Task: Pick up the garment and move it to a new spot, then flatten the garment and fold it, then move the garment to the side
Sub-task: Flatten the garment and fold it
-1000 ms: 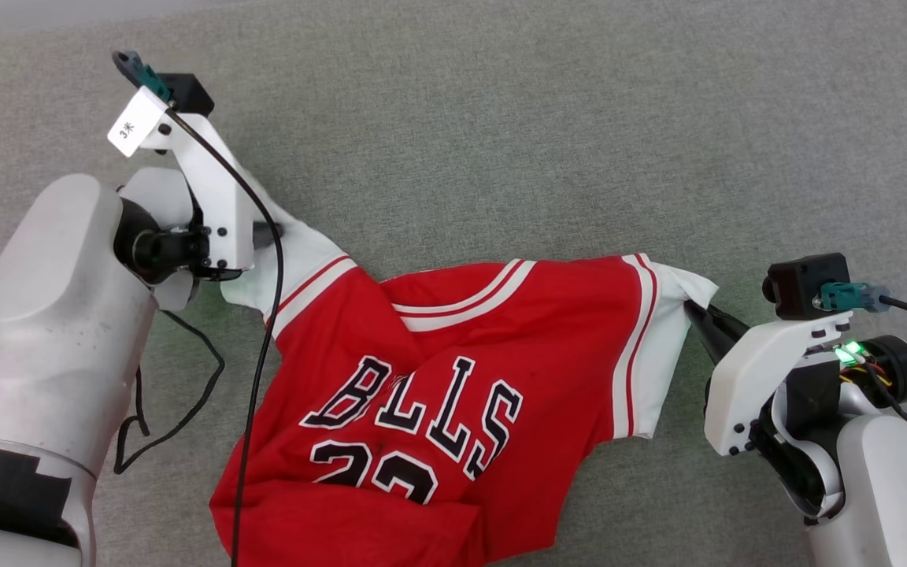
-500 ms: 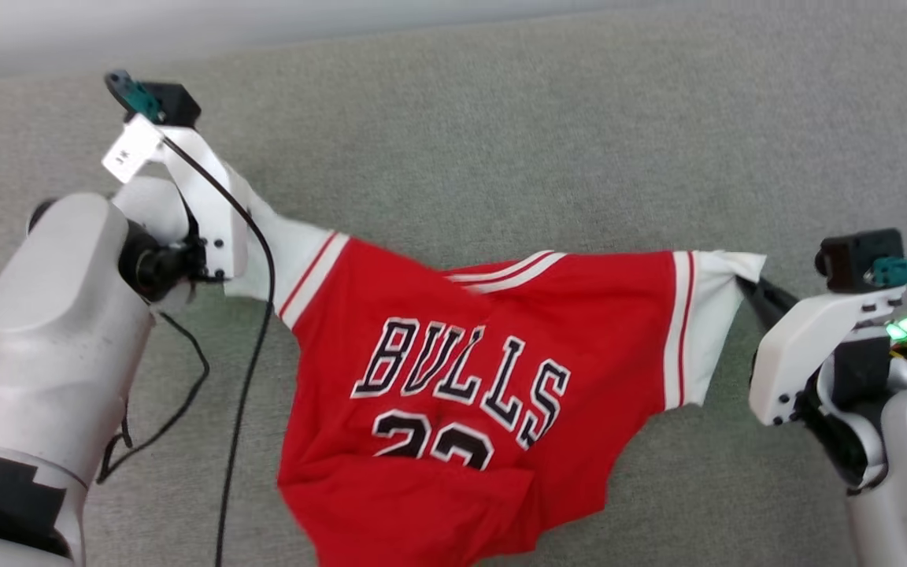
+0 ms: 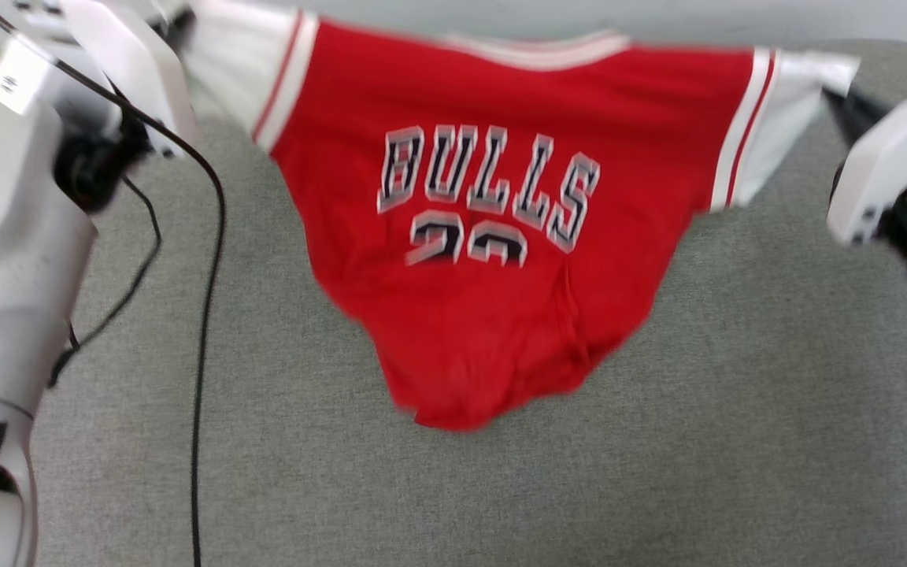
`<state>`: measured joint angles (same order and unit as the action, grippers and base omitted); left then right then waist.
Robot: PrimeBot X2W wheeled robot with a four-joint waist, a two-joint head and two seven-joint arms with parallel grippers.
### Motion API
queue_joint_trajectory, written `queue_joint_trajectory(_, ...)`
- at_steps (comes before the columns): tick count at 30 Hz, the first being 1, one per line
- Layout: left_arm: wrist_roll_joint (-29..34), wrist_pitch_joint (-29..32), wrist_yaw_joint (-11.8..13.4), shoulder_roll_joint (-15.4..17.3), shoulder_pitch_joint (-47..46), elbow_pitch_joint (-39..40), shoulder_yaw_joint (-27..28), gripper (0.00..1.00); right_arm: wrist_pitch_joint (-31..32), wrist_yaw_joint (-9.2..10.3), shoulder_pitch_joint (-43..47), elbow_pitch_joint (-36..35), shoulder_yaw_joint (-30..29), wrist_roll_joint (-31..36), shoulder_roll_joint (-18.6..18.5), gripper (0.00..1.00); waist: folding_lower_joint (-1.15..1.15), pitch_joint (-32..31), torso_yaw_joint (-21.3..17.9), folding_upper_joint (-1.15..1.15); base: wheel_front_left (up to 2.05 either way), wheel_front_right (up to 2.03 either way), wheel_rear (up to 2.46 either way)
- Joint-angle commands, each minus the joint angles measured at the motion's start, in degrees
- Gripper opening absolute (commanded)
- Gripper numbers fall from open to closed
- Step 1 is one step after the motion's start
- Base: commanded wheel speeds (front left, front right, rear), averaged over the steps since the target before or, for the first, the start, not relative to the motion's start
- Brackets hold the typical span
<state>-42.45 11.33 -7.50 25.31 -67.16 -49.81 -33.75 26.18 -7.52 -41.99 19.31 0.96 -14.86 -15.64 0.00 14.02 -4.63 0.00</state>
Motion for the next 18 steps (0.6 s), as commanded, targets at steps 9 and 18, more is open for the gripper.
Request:
queue_joint_trajectory(9, 5.0, -15.0, 1.5, 1.0, -14.2, -3.3, 1.3, 0.0, -6.6, 0.08, -23.5, 8.5, -1.2, 1.3, -0.4, 0.0, 0.0, 6.4, 0.9, 0.0, 0.0, 0.0, 0.0)
queue_joint_trajectory(18, 10.1, -24.3, 3.5, 2.8, -27.8, -5.0, 1.2, 0.0, -15.1, 0.08, -42.7, 15.4, -2.4, 6.9, 1.2, 0.0, 0.0, 13.1, 1.1, 0.0, 0.0, 0.0, 0.0)
